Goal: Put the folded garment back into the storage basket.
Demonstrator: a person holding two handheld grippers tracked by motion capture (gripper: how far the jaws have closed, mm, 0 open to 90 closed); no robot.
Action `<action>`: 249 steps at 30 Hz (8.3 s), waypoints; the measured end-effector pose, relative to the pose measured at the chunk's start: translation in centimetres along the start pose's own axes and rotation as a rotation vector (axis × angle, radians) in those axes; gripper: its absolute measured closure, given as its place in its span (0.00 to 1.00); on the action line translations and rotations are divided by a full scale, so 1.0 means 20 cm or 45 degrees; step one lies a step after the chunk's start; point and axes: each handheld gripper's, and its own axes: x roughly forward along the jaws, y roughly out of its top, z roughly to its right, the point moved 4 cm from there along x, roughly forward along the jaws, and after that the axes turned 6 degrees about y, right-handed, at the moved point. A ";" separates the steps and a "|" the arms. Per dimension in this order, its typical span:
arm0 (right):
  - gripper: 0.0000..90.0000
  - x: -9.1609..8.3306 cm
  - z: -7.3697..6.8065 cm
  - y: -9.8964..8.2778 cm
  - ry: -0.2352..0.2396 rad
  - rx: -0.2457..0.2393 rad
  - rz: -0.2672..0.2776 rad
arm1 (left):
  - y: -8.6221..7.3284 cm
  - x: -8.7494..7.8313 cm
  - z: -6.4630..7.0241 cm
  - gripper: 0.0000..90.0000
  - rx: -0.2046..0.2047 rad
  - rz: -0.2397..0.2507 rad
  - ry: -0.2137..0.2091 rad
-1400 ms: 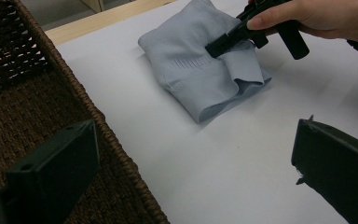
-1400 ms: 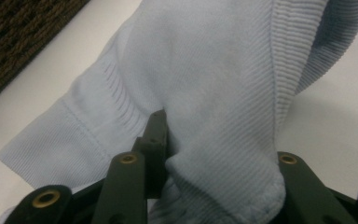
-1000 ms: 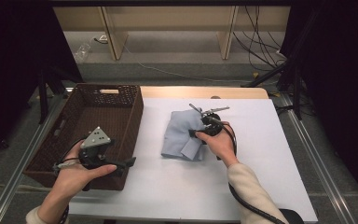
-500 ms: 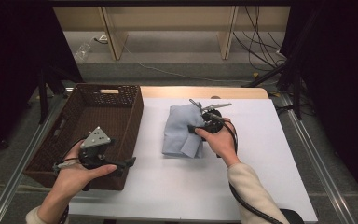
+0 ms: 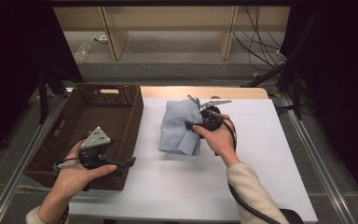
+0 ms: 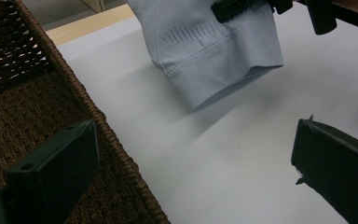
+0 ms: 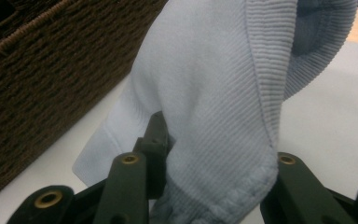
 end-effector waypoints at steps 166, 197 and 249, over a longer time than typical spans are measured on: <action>0.71 -0.02 -0.35 0.42 0.044 -0.058 0.159 | 0.00 -0.01 -0.01 0.00 -0.007 -0.001 -0.007; 0.71 -0.01 -0.39 0.48 0.051 -0.066 0.171 | 0.01 -0.02 0.00 0.00 -0.007 0.004 -0.008; 0.71 0.03 -0.44 0.54 0.070 -0.075 0.175 | 0.01 -0.02 0.00 0.00 -0.008 0.009 -0.007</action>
